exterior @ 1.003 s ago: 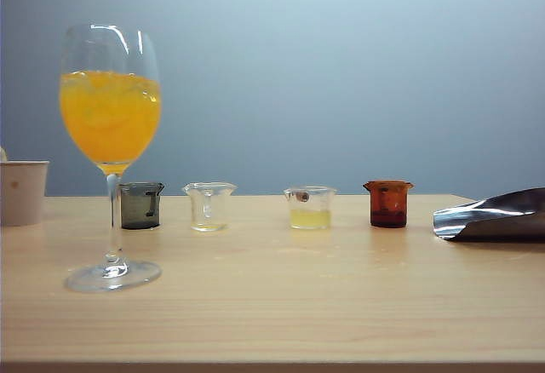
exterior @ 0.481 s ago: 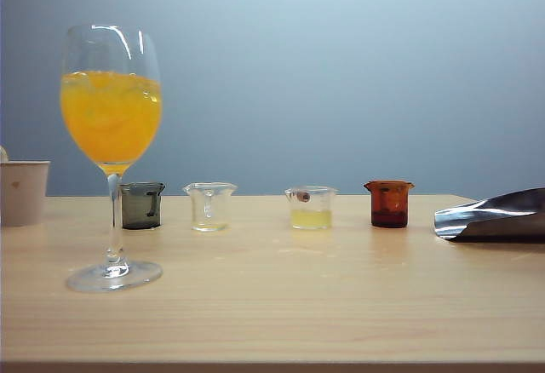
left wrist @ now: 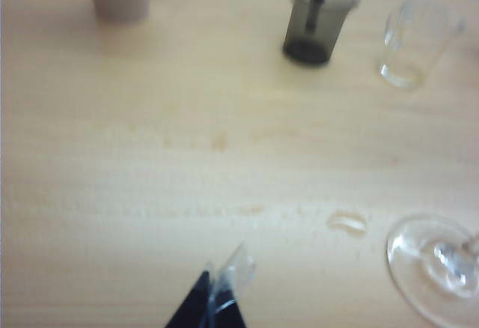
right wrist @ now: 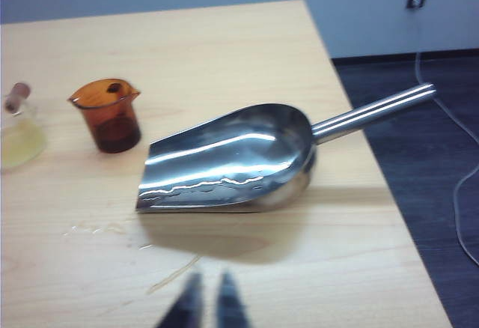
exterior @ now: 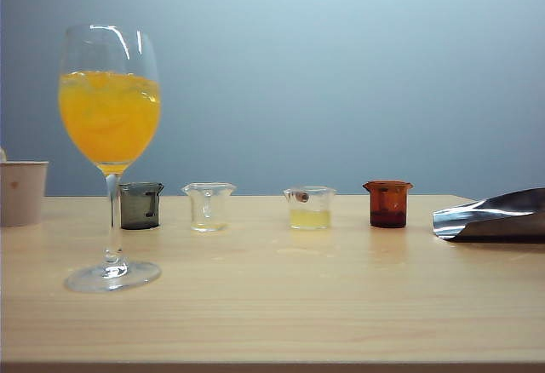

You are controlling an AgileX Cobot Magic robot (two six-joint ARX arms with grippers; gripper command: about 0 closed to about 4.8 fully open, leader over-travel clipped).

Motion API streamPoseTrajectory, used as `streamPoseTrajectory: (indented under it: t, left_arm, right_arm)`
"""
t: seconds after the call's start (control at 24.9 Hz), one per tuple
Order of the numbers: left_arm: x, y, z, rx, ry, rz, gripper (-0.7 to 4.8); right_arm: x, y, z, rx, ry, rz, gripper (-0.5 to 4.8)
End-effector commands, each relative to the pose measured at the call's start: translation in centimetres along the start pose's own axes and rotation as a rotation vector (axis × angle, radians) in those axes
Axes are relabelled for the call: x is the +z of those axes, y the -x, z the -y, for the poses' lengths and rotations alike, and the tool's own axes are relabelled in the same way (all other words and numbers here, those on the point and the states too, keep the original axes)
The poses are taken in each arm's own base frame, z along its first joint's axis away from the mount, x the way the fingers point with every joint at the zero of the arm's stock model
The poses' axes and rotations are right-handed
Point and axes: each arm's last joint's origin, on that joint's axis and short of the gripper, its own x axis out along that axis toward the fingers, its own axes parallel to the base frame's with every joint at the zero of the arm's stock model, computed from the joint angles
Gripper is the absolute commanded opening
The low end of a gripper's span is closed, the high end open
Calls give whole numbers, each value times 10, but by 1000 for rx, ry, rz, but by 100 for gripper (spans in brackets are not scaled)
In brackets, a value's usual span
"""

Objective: Pick up the second measuring cup from the left, pour the orange juice inside into the goblet, and finally put the measuring cup back in its original place.

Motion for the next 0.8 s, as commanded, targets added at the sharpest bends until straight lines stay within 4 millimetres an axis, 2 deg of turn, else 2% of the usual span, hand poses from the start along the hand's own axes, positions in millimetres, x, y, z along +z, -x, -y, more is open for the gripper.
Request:
streamPoseTrajectory:
  t: [0.04,0.16,0.32,0.6,0.68,0.8]
  left_arm:
    - [1,-4,0,-8,-1,71,-4]
    - [0,-8,1,-16,6,147,-4]
    - [1,-8,0,-11,8,147,-4]
    - [2,-8,-10,93,32,160,-4]
    - [2,-8,-11,105,35,161,-4]
    - [2,-8,-11,103,35,161,-4]
  right_arm:
    - [2,0,0,-3,1,10,36]
    - [2,0,0,3,1,11,36]
    - [2,0,0,3,1,10,36]
    - [-1,4,1,0,-3,49,36]
    - [-5,5,1,2,-4,63,36]
    - [-30,3,3,2,-4,69,35]
